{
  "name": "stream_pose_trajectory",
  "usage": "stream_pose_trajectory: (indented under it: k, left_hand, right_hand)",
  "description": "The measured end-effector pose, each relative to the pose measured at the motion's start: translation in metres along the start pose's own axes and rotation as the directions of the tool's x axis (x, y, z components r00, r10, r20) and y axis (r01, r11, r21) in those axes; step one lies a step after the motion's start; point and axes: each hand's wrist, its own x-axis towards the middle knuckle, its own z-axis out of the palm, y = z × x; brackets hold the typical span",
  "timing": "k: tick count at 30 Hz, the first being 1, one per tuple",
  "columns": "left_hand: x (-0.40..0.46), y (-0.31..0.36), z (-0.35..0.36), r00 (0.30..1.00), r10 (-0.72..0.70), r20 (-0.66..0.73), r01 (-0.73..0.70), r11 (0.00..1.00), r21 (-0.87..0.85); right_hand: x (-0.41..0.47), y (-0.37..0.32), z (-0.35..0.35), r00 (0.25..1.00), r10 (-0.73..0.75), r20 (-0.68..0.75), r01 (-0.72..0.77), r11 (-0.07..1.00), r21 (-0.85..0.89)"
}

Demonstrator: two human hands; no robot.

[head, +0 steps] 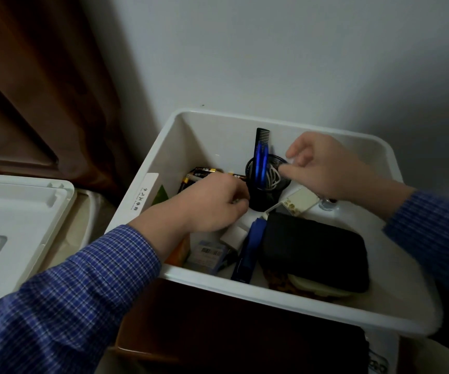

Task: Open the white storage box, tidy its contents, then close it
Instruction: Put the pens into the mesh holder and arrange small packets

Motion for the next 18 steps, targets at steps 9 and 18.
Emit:
stream_pose_trajectory:
  k: [9, 18]
  left_hand:
    - [-0.003, -0.001, 0.006, 0.985, -0.075, 0.154, 0.062, 0.994, 0.086]
    - [-0.004, -0.002, 0.006, 0.966, -0.125, 0.227, 0.105, 0.989, 0.1]
  right_hand:
    - [-0.049, 0.003, -0.005, 0.781, 0.101, 0.617, 0.193, 0.9, -0.391]
    - [-0.056, -0.001, -0.003, 0.713, 0.132, 0.689, 0.212, 0.895, -0.391]
